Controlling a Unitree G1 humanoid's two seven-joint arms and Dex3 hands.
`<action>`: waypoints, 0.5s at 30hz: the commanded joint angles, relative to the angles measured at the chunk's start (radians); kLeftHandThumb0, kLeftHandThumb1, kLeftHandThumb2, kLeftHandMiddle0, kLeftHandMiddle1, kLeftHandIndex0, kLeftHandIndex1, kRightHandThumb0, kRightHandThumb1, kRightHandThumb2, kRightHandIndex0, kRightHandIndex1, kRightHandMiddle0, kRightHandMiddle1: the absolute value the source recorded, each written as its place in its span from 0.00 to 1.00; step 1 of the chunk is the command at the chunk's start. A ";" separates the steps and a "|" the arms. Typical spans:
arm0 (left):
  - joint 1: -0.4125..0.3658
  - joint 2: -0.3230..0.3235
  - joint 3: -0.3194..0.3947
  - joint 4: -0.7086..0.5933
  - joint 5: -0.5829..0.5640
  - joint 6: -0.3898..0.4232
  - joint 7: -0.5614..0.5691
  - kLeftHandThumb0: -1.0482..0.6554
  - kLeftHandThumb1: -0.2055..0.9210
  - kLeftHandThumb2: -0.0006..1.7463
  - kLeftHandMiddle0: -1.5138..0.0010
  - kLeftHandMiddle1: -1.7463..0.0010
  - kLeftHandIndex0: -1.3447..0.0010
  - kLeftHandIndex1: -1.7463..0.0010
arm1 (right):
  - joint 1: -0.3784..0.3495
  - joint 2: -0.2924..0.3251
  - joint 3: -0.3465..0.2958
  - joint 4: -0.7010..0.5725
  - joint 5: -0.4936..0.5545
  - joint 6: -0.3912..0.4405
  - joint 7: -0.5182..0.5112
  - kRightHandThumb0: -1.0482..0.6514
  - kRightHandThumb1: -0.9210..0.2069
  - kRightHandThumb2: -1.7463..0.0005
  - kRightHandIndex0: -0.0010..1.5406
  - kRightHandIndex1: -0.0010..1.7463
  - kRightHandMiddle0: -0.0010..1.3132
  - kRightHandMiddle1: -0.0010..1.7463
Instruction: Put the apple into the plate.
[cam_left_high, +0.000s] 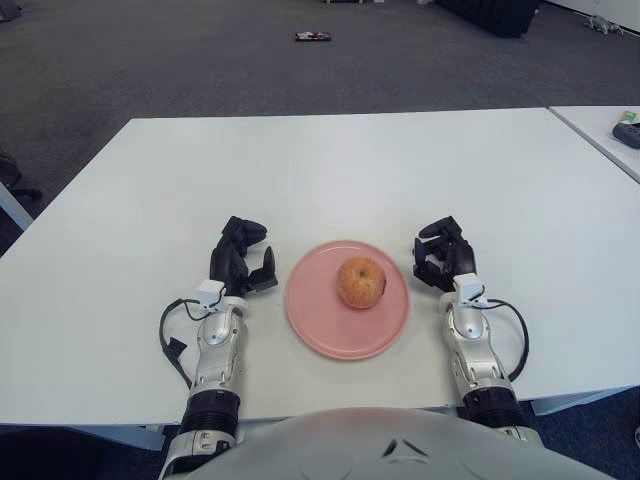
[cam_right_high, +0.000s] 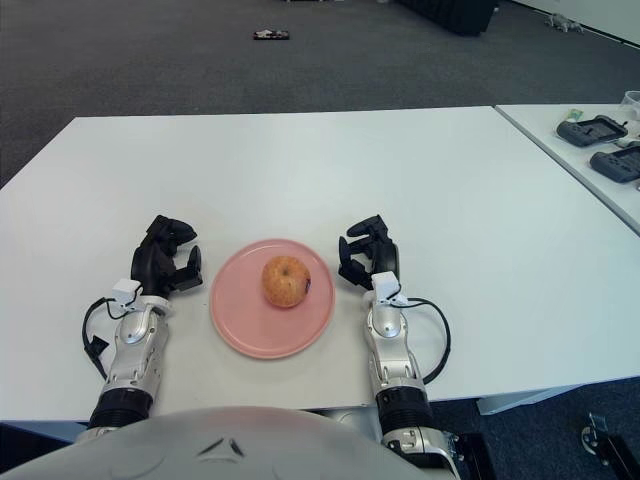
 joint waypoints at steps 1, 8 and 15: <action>0.033 -0.003 0.001 0.044 -0.004 0.031 -0.002 0.61 0.41 0.80 0.56 0.01 0.68 0.00 | 0.010 0.002 0.002 0.001 0.001 0.046 0.006 0.39 0.25 0.47 0.37 0.82 0.28 1.00; 0.032 -0.001 0.002 0.046 -0.007 0.028 -0.007 0.61 0.29 0.89 0.51 0.00 0.60 0.00 | 0.010 0.001 0.003 -0.003 0.002 0.058 0.005 0.39 0.27 0.46 0.37 0.83 0.29 1.00; 0.030 0.002 0.002 0.050 -0.008 0.028 -0.013 0.61 0.26 0.91 0.49 0.00 0.58 0.01 | 0.009 0.000 0.003 0.002 0.001 0.049 0.002 0.38 0.29 0.44 0.36 0.84 0.30 1.00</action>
